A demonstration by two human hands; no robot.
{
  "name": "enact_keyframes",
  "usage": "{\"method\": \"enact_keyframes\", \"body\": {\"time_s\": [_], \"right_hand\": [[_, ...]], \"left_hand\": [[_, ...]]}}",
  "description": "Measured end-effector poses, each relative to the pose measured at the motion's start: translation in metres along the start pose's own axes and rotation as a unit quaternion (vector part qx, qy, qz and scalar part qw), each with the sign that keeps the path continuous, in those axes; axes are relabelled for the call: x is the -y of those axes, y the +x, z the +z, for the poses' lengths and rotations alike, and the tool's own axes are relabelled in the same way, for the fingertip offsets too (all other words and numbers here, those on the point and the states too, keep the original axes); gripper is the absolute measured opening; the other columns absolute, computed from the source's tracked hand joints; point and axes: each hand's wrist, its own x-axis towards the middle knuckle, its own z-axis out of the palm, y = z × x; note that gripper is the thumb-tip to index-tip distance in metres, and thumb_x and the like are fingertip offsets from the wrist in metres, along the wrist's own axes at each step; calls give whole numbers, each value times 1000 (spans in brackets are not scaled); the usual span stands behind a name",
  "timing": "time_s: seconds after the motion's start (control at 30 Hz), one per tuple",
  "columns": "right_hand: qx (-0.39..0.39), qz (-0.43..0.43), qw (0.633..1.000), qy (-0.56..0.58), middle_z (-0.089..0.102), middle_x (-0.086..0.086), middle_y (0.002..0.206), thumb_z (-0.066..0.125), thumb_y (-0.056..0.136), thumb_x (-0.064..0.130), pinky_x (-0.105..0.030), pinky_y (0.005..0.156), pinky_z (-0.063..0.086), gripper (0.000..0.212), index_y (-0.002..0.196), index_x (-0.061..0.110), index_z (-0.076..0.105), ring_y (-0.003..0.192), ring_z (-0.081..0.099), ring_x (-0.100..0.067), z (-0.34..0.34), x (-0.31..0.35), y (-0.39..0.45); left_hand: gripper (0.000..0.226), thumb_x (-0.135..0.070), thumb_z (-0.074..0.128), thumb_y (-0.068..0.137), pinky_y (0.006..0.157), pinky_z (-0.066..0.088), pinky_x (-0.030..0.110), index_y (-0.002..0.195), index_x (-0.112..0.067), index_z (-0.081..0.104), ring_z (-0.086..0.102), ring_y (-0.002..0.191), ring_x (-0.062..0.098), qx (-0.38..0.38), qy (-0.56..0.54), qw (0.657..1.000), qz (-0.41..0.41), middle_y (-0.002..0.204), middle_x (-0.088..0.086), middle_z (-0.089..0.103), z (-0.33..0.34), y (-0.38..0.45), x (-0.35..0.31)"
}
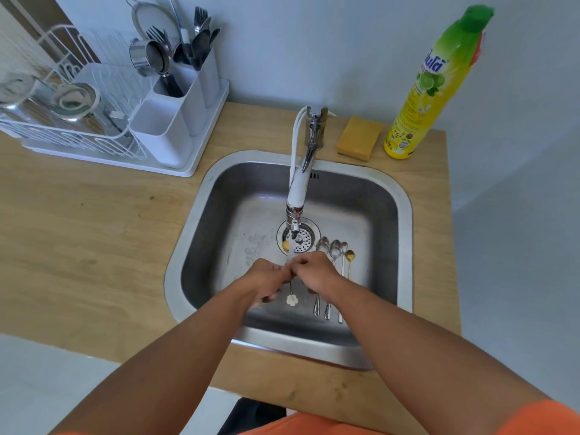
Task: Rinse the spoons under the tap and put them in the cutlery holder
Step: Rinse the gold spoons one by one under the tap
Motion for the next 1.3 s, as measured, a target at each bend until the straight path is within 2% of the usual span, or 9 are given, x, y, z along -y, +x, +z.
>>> {"method": "enact_keyframes", "body": {"time_s": [0.13, 0.3, 0.43, 0.57, 0.77, 0.93, 1.1, 1.2, 1.3], "right_hand": [[11, -11, 1000, 13, 72, 4, 76, 70, 95, 24, -20, 45, 40, 16, 81, 21, 77, 52, 52, -9, -4, -8, -2], [15, -73, 997, -24, 75, 4, 87, 68, 98, 26, -26, 75, 49, 16, 85, 21, 77, 82, 66, -13, -7, -16, -6], [17, -105, 993, -58, 73, 6, 82, 66, 99, 26, -28, 73, 50, 19, 82, 27, 74, 78, 64, -12, -6, -22, -9], [-4, -114, 991, -75, 76, 5, 83, 64, 99, 29, -34, 80, 56, 20, 83, 28, 75, 82, 70, -16, -6, -26, -11], [-32, -122, 987, -95, 71, 7, 71, 63, 97, 34, -37, 71, 57, 24, 76, 26, 72, 63, 62, -11, -10, -30, -12], [-38, -128, 985, -110, 70, 6, 72, 61, 97, 35, -39, 73, 57, 22, 82, 24, 72, 68, 63, -14, -9, -24, -15], [-32, -128, 985, -110, 73, 4, 85, 60, 100, 36, -41, 80, 59, 20, 91, 25, 74, 82, 68, -19, -6, -20, -18], [-25, -133, 984, -113, 74, 5, 88, 60, 101, 35, -41, 81, 58, 19, 95, 26, 75, 83, 68, -18, -4, -20, -19], [-27, -134, 985, -109, 73, 4, 86, 59, 102, 36, -42, 80, 59, 20, 91, 27, 73, 81, 69, -19, -5, -20, -20]], "left_hand": [[22, -29, 77, 92, 38, 27, 16, 89, -8, 74, 41, 42, 12, 7, 27, 1000, -6, 67, 7, 65, -6, -4, 3], [10, -16, 63, 101, 43, 36, 21, 110, -16, 66, 56, 70, 17, -67, -7, 996, 56, 112, 13, 72, -7, -2, -8], [12, -20, 73, 96, 46, 42, 21, 107, -15, 71, 56, 67, 14, -103, -20, 986, 129, 87, 0, 68, 2, -1, -14], [23, -19, 71, 94, 66, 51, 31, 73, -11, 77, 60, 68, 16, -154, -24, 974, 163, 78, 3, 78, 11, 3, -12], [58, -16, 49, 107, 50, 39, 24, 56, -31, 71, 53, 47, -4, -143, -29, 974, 173, 74, -11, 75, 16, 5, -6], [29, -8, 57, 103, 56, 47, 8, 88, -20, 80, 59, 55, -7, -132, -75, 971, 185, 70, -12, 76, 17, 0, -5], [11, -11, 69, 97, 90, 58, 29, 100, -12, 79, 72, 84, 7, -188, -91, 964, 165, 90, -6, 79, 20, 0, -4], [8, -21, 76, 93, 77, 59, 23, 88, -17, 82, 76, 83, 8, -211, -114, 959, 155, 80, -8, 80, 21, 0, -5], [29, -36, 65, 100, 58, 50, 20, 83, -20, 83, 61, 51, -1, -183, -133, 965, 134, 60, -15, 72, 21, -3, -9]]}}
